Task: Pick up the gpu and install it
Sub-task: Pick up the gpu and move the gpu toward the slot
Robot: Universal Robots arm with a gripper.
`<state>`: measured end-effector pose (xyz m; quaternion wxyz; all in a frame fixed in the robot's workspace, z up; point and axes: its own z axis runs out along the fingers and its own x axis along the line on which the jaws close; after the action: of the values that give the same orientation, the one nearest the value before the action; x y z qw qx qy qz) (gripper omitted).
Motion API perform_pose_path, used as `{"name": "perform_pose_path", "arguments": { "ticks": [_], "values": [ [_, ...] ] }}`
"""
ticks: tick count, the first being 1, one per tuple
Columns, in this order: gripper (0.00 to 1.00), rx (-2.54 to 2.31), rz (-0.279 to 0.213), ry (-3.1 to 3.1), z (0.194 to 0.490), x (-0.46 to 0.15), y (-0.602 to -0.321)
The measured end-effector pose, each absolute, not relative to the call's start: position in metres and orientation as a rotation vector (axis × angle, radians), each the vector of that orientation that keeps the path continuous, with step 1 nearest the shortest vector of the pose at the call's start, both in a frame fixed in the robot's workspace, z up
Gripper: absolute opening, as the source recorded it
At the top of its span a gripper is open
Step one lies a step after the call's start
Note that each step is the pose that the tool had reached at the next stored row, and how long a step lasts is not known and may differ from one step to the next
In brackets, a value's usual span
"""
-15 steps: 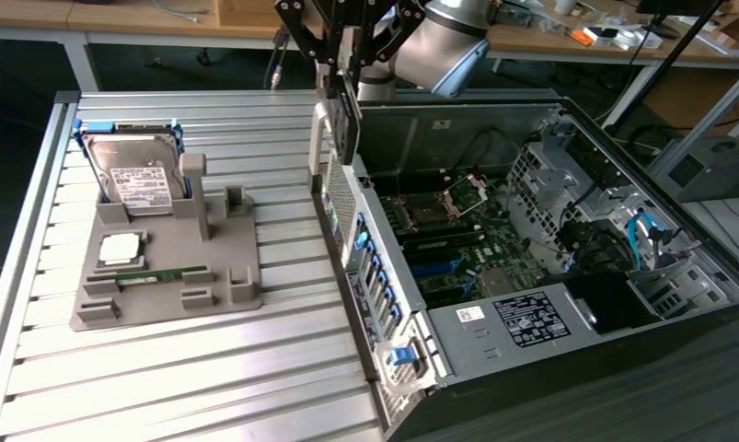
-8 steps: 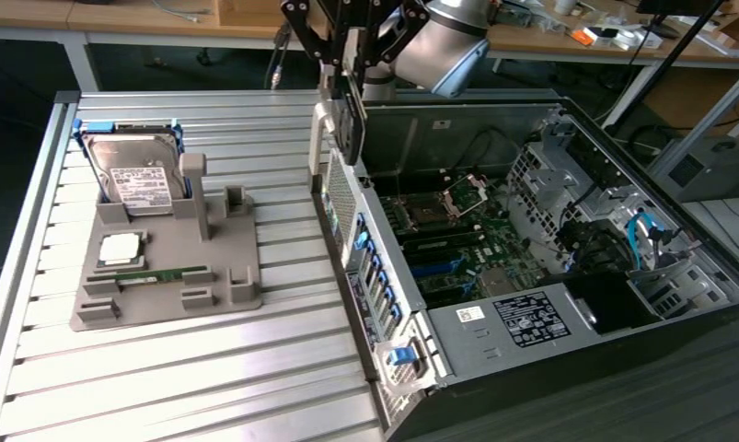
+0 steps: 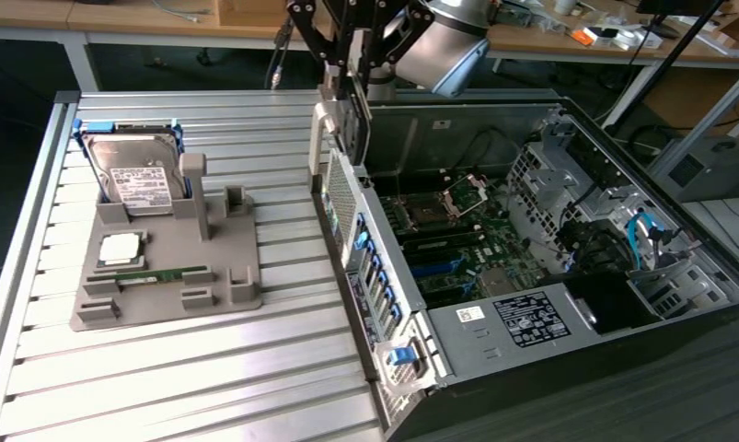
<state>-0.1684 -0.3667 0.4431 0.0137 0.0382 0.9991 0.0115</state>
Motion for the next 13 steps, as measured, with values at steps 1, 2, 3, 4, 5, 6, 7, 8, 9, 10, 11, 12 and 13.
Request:
{"name": "perform_pose_path", "arguments": {
  "ticks": [1, 2, 3, 4, 5, 6, 7, 8, 9, 10, 11, 12, 13],
  "values": [
    [0.27, 0.119, 0.036, 3.112, 0.443, -0.1681, -0.3668],
    [0.27, 0.119, 0.036, 3.112, 0.4429, -0.1678, -0.3668],
    [0.27, 0.119, 0.036, 3.112, 0.4428, -0.1674, -0.3668],
    [0.27, 0.119, 0.036, 3.112, 0.4427, -0.167, -0.3668],
    [0.27, 0.119, 0.035, 3.112, 0.4425, -0.1664, -0.3668],
    [0.27, 0.119, 0.035, 3.112, 0.4423, -0.1657, -0.3668],
    [0.27, 0.119, 0.035, 3.112, 0.442, -0.1651, -0.3668],
    [0.27, 0.119, 0.035, 3.112, 0.4419, -0.1648, -0.3668],
    [0.27, 0.119, 0.035, 3.112, 0.4418, -0.1642, -0.3668],
    [0.27, 0.119, 0.035, 3.112, 0.4416, -0.1636, -0.3668],
    [0.27, 0.119, 0.035, 3.112, 0.4413, -0.1626, -0.3668],
    [0.27, 0.119, 0.034, 3.112, 0.4413, -0.1619, -0.3668],
    [0.27, 0.119, 0.034, 3.112, 0.4411, -0.1612, -0.3668]
  ]
}}
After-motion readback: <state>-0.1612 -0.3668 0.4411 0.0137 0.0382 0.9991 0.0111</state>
